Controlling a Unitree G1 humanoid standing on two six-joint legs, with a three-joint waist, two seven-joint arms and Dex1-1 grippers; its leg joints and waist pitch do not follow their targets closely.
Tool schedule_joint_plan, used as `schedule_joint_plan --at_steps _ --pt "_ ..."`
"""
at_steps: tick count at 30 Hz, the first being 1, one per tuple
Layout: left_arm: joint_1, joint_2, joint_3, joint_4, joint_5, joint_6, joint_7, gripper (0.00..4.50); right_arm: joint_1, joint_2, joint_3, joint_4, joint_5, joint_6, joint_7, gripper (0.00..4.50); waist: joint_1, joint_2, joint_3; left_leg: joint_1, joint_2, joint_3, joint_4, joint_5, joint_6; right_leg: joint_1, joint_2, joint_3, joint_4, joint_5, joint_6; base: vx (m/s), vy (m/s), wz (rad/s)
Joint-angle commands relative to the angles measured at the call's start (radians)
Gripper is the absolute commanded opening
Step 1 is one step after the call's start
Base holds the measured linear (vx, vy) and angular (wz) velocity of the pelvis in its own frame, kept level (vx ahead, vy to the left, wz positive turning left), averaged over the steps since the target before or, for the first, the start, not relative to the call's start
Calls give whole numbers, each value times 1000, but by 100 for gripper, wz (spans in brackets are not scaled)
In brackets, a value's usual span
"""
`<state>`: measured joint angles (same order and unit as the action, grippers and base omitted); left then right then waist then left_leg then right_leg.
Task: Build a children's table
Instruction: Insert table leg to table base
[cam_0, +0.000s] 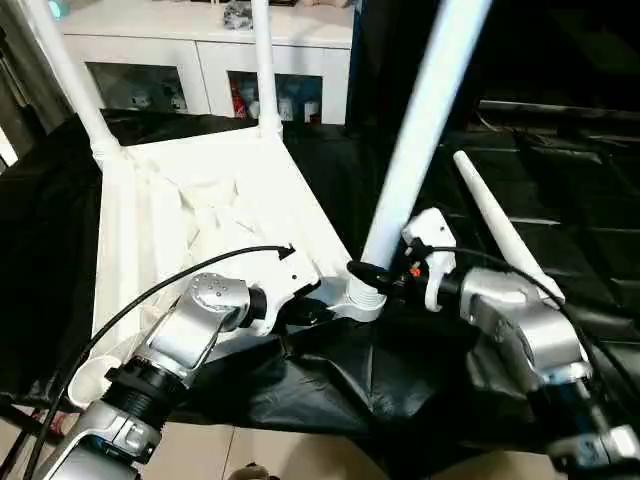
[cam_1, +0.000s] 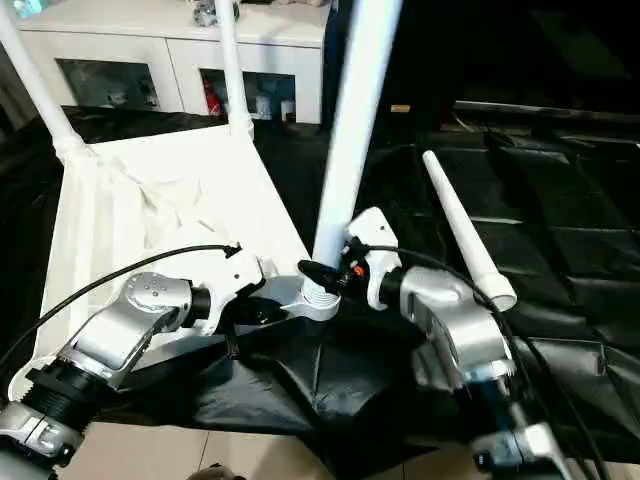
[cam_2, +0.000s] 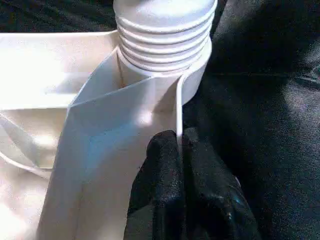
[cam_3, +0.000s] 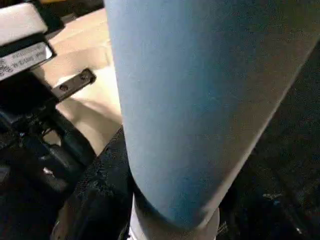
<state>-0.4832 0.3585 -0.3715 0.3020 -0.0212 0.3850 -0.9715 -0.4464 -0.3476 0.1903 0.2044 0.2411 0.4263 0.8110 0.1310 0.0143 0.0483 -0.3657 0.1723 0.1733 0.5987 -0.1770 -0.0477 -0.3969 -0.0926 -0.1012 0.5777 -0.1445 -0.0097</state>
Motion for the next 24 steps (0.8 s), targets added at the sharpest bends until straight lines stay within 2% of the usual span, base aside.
schedule_joint_plan --at_steps 1,3,4,8,11,16,21,24 --pt "-32 6 -14 -9 7 -16 -23 0 13 -19 46 73 -23 26 45 188 -8 -4 -53 20 56 -32 -91 -415 -16 25 -77 47 -97 -586 -66 0 0 0" --pt "-39 11 -17 -22 1 -15 -42 0 1 -34 63 101 -30 11 82 188 -8 -5 -55 20 57 -32 -92 -413 -17 27 -76 47 -93 -563 -74 0 0 0" --pt "-41 15 -20 -30 -1 -12 -52 0 -5 -41 72 113 -35 1 102 188 -8 1 -55 20 57 -31 -92 -417 -17 26 -76 49 -92 -546 -83 0 0 0" --pt "-46 31 -31 -64 -7 2 -87 0 -32 -62 98 162 -54 -29 170 188 -3 1 -59 16 59 -30 -92 -391 -15 33 -76 51 -82 -484 -114 0 0 0" --pt "-42 58 -50 -128 -23 27 -147 0 -77 -86 120 233 -76 -72 253 188 2 4 -59 17 61 -28 -91 -371 -10 34 -74 53 -75 -433 -144 0 0 0" --pt "-38 69 -54 -157 -35 41 -171 0 -98 -97 136 268 -81 -106 311 188 5 3 -57 15 62 -24 -93 -346 -6 37 -71 55 -67 -362 -180 0 0 0" --pt "-48 56 -40 -145 -24 46 -128 0 -106 -90 135 292 -90 -122 299 188 4 2 -54 17 62 -26 -94 -370 -10 37 -73 55 -71 -407 -173 0 0 0" --pt "-70 22 -9 -127 -11 75 -34 0 -109 -53 101 330 -105 -131 186 188 2 -3 -49 17 61 -27 -95 -392 -14 35 -74 54 -78 -465 -154 0 0 0"
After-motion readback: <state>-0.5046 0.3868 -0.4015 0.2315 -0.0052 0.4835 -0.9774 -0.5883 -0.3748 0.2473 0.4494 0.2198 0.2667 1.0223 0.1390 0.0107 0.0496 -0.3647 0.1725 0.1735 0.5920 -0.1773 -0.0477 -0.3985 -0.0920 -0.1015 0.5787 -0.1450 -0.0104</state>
